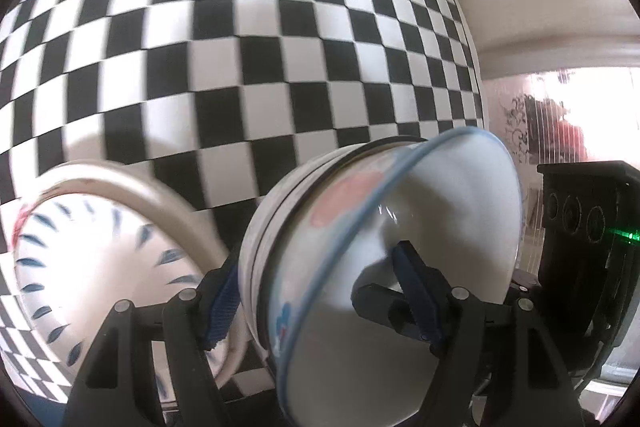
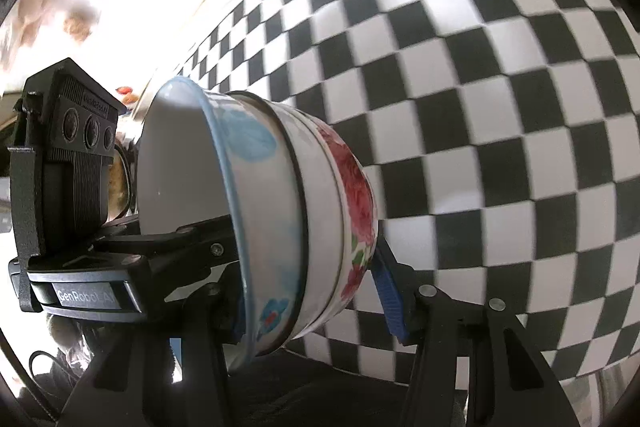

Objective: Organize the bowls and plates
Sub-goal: 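Lift the bowl stack with both tools and carry it toward the plate stack, then lower the bowl stack onto the leaf-pattern plate stack with both tools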

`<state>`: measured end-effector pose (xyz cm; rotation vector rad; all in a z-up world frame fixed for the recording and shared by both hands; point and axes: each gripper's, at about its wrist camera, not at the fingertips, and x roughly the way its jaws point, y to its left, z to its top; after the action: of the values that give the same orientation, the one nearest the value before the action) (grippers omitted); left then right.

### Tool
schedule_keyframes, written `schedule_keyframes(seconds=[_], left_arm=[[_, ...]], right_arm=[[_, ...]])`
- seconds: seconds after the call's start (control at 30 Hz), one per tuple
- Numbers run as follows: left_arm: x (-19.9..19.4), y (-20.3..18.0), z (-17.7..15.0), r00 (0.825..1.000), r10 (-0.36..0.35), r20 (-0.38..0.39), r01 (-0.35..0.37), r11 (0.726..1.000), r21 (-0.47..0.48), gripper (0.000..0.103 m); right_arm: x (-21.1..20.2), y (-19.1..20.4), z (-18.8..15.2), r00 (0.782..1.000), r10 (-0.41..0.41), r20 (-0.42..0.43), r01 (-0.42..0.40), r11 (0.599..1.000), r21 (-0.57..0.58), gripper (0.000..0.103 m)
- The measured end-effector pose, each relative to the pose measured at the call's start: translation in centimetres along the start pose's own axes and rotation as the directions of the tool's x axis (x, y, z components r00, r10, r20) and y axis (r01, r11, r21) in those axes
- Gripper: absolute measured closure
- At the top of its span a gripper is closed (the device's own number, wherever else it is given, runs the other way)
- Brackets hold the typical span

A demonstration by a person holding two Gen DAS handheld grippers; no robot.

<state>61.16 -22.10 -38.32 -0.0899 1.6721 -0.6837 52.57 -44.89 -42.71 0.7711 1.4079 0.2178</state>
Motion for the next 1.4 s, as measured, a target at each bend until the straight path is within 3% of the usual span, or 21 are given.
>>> schedule_keyframes(seconds=[0.3,0.6,0.83,1.4], left_arm=[[-5.5,6.1,-2.3,0.997,0.03,0.077,-0.024,0.996,-0.086,0.032],[-6.7,11.3,-4.6,0.994,0.045,0.096,-0.028,0.985,-0.172,0.032],[-6.2,13.8,-5.8,0.996,0.027,0.081,-0.009,0.979,-0.206,0.032],[-4.6,14.8,-6.0,0.997,0.043,0.067,-0.029,0.98,-0.198,0.032]], right_arm=[[3.2,7.1,-0.2,0.998,0.023,-0.051,-0.028,0.994,-0.108,0.049],[8.2,11.7,-1.1,0.992,0.014,-0.127,-0.035,0.986,-0.163,0.049],[10.6,12.2,-1.5,0.986,-0.019,-0.164,-0.01,0.985,-0.175,0.049],[12.9,12.4,-1.6,0.982,-0.073,-0.177,0.038,0.98,-0.194,0.05]])
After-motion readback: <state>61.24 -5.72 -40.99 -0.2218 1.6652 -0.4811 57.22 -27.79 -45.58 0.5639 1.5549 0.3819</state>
